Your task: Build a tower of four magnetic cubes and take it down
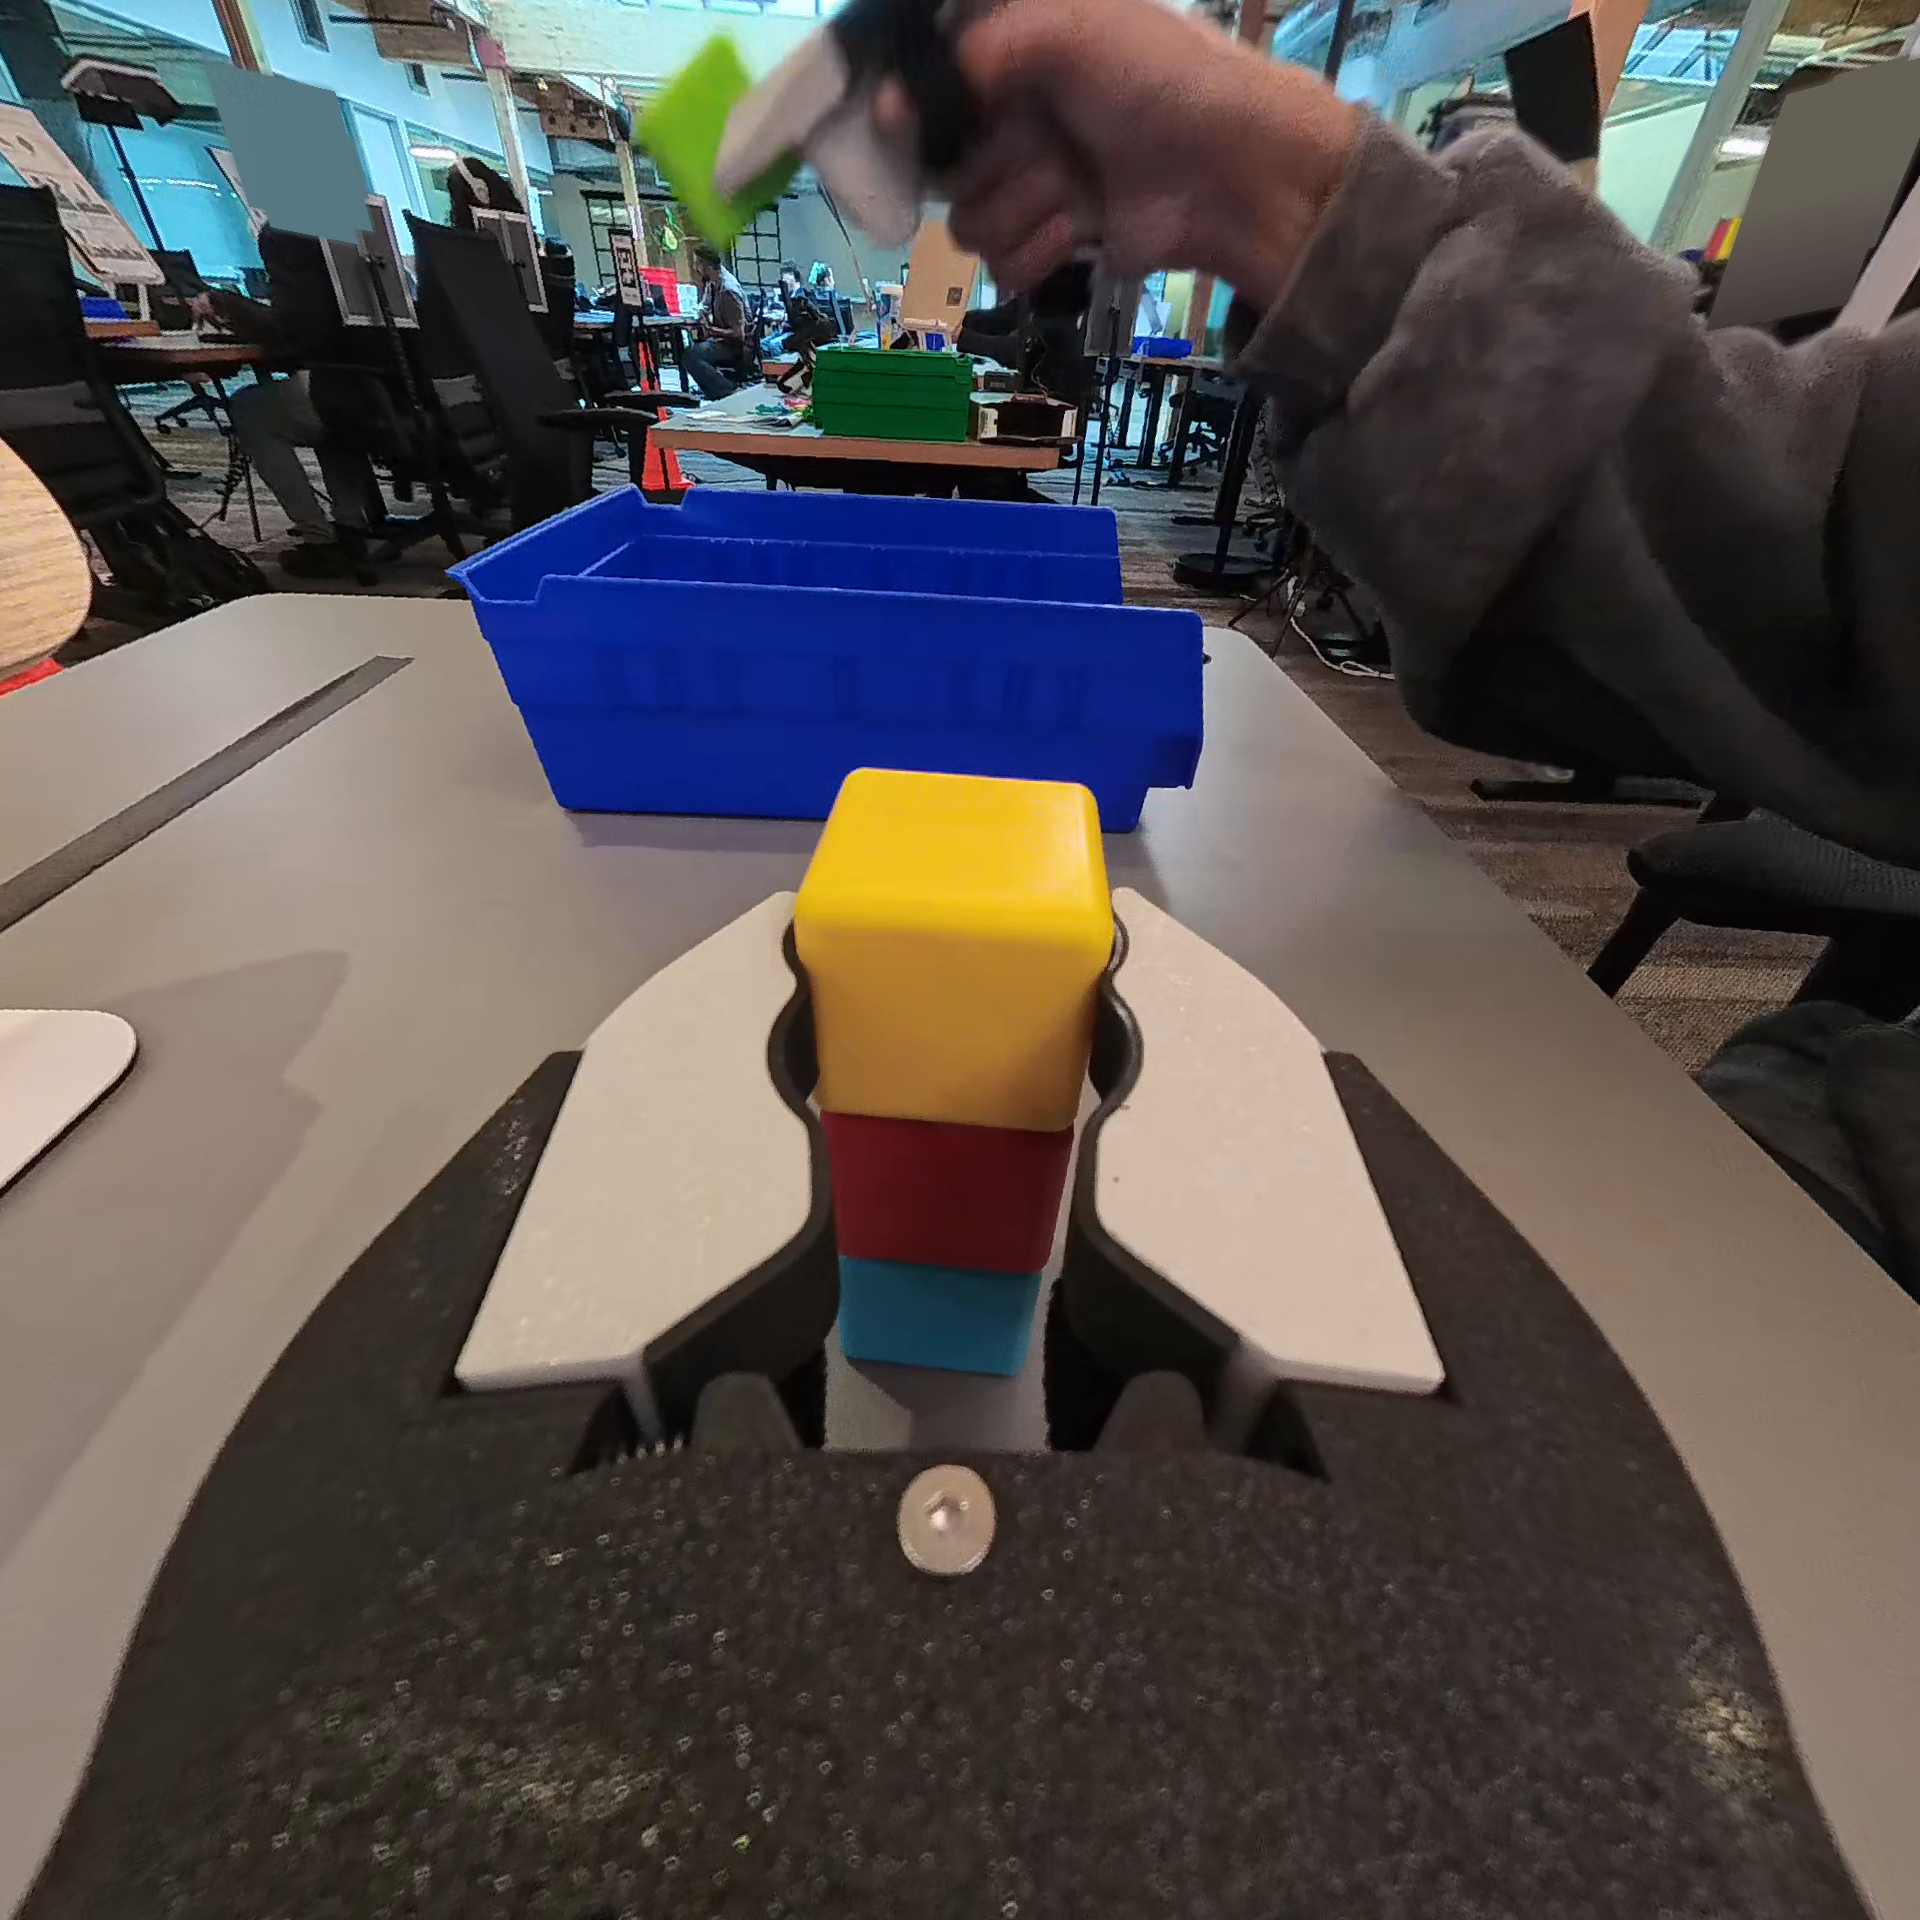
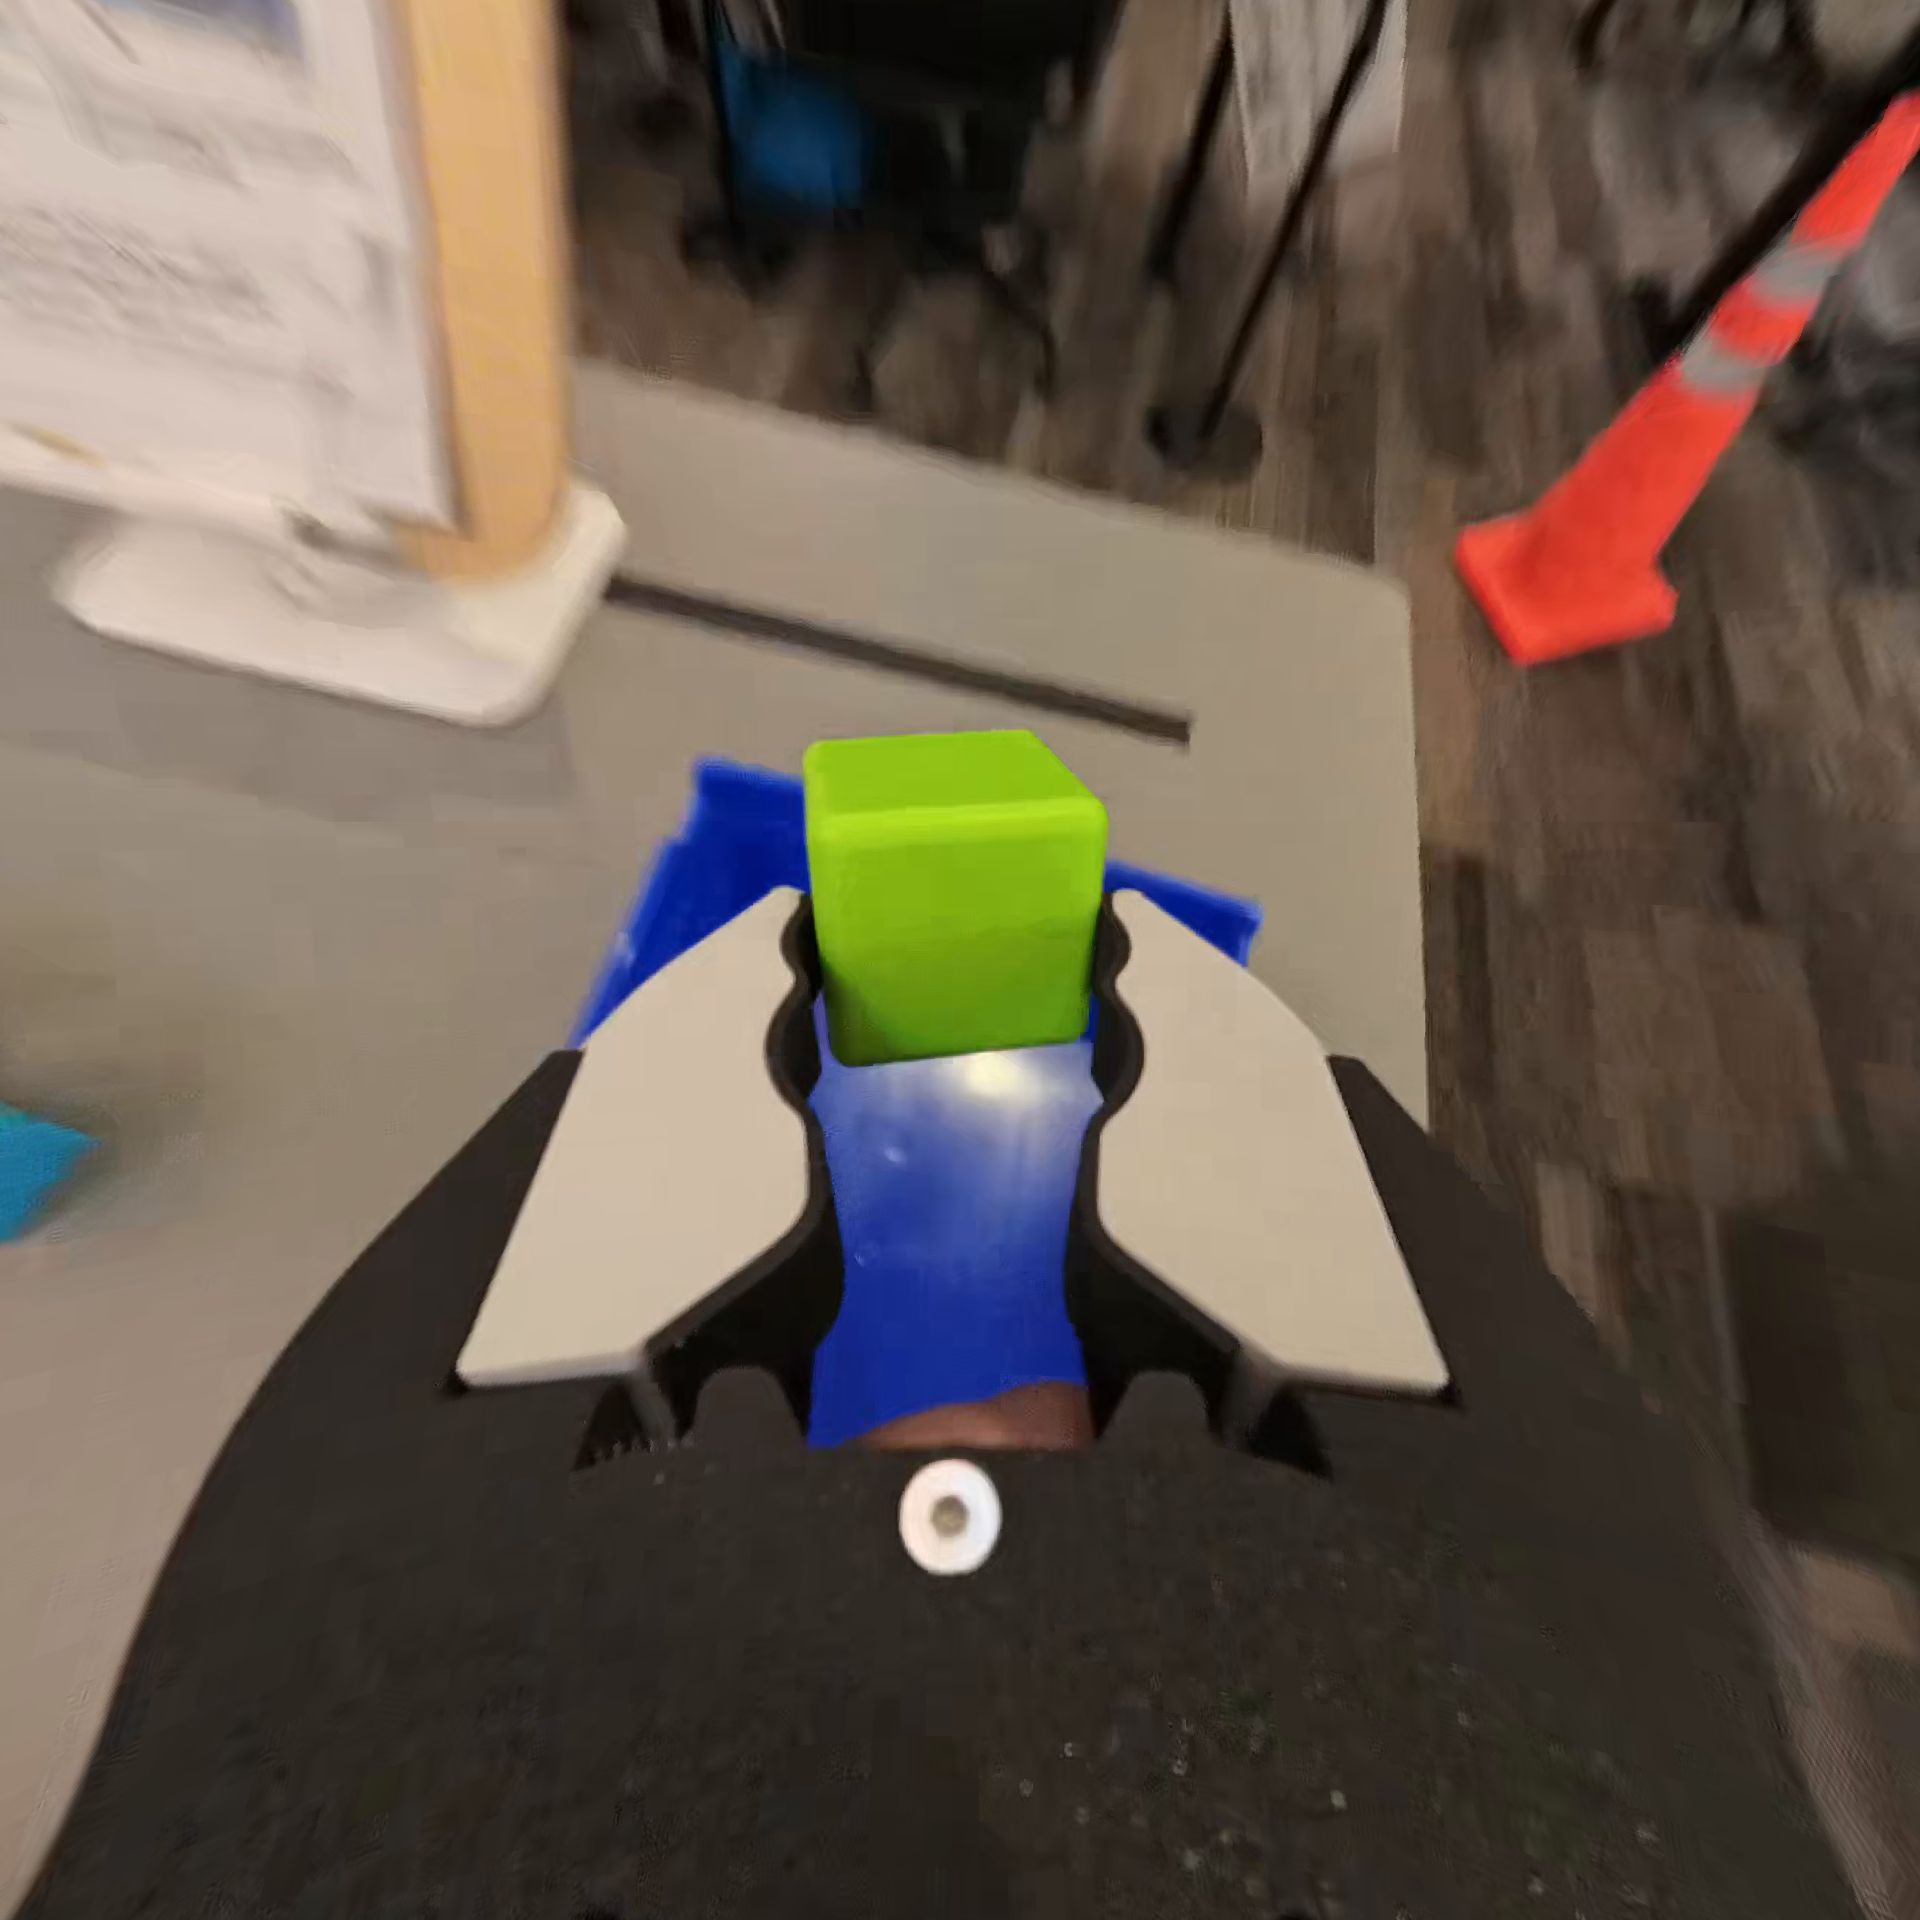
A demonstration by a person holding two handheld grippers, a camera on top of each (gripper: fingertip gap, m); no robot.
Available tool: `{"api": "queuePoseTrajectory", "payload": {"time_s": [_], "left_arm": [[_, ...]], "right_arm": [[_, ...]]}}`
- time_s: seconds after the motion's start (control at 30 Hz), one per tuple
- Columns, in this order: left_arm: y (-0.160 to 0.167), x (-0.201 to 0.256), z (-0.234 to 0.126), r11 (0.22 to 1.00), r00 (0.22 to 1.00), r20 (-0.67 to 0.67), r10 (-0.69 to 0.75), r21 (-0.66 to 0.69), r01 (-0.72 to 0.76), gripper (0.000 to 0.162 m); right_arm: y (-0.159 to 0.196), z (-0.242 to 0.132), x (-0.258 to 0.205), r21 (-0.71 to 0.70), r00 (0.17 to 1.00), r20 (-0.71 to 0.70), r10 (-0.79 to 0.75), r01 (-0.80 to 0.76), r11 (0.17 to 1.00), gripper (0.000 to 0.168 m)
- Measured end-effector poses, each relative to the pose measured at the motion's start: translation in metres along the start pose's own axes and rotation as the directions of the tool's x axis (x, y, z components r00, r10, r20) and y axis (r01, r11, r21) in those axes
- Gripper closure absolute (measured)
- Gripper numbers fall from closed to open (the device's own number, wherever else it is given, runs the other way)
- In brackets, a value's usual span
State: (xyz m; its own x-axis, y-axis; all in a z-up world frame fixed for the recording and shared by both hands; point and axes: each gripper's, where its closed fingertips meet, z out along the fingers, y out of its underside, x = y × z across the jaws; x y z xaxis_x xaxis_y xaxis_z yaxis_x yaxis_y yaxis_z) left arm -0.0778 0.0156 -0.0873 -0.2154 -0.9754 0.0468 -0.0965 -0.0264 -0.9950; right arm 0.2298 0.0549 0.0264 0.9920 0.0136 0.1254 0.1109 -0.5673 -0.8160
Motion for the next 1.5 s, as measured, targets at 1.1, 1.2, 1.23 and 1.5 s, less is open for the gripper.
{"api": "queuePoseTrajectory", "payload": {"time_s": [1.1,1.2,1.23,1.5], "left_arm": [[-0.005,0.001,-0.002,1.000,0.999,0.043,0.019,0.014,-0.020,0.102],[-0.024,0.000,-0.019,0.997,0.998,0.066,-0.005,0.073,0.000,0.094],[-0.028,-0.002,-0.026,0.997,0.996,0.091,-0.006,0.080,-0.001,0.092],[0.009,0.001,-0.038,0.987,0.993,0.117,0.019,-0.158,0.000,0.094]], "right_arm": [[0.092,-0.082,-0.205,0.397,0.839,0.537,0.086,-0.341,0.852,0.109],[0.141,-0.094,-0.258,0.367,0.779,0.622,0.078,-0.379,0.850,0.110],[0.148,-0.099,-0.266,0.360,0.764,0.639,0.084,-0.394,0.845,0.111],[0.161,-0.121,-0.276,0.363,0.700,0.713,0.041,-0.418,0.833,0.111]]}}
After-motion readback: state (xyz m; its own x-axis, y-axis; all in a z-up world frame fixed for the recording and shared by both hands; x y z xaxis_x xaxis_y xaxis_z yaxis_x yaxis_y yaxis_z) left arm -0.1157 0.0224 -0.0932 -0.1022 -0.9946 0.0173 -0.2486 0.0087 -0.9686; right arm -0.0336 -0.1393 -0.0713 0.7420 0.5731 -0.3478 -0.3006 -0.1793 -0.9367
